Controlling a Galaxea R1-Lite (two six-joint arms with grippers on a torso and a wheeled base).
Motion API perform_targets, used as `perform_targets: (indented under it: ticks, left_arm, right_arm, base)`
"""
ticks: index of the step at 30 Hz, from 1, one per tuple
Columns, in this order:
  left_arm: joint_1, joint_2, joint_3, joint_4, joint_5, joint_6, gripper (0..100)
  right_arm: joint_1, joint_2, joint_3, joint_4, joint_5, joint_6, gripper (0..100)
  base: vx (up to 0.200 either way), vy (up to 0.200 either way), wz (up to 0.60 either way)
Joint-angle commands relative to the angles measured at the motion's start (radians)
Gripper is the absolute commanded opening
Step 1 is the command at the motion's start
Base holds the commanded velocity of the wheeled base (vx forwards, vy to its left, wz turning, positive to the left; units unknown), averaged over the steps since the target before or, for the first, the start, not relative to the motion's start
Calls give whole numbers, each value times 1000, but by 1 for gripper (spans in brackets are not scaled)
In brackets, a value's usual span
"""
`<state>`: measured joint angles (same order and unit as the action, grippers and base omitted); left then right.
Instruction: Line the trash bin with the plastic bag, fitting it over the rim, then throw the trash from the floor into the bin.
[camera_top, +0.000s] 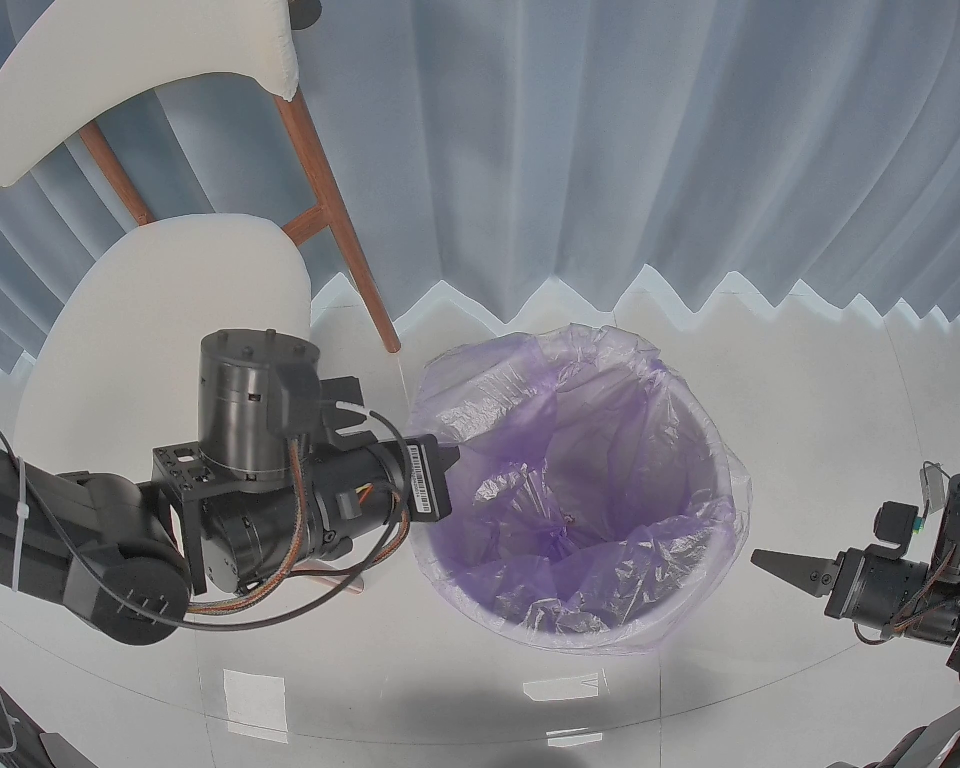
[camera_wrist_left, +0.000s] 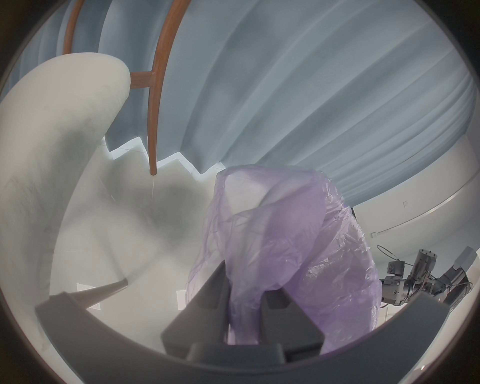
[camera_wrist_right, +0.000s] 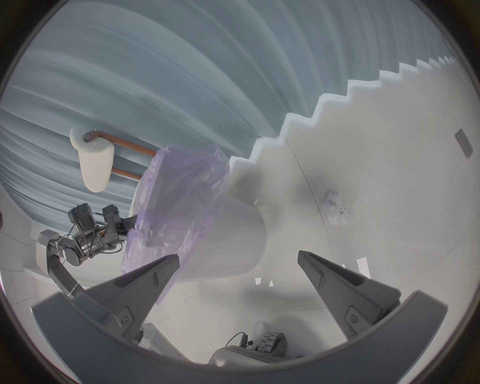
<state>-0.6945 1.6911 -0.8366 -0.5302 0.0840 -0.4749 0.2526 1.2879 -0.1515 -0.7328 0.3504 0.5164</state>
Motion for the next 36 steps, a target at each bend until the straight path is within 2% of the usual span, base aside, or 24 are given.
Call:
perform_targets:
  ticks: [1,14,25,26,32,36]
  left_arm:
    - [6,6,-1,-1,0,-1,0]
    - [6,7,-24,-1,-1,1,0]
    - [6,9,-29,-1,-4,-1,0]
    - [6,10,-30,-2,-4,-1,0]
    - [6,10,-36,-2,-6,-2,0]
    - [6,7,-35,-14,-7,-2,0]
  right_arm:
    - [1,-22,-25,-4,5,10,100]
    - [11,120,-140,-4,5,8,100]
    - [93,174,-157,-5,1,7,100]
    - [93,180,-157,-5,1,7,0]
    - [93,218,-163,-39,1,7,0]
    - [85,298,-177,-134,-18,7,0]
  base:
    - [0,0,0]
    - [0,0,0]
    - [0,0,0]
    - [0,0,0]
    - [0,0,0]
    - [0,0,0]
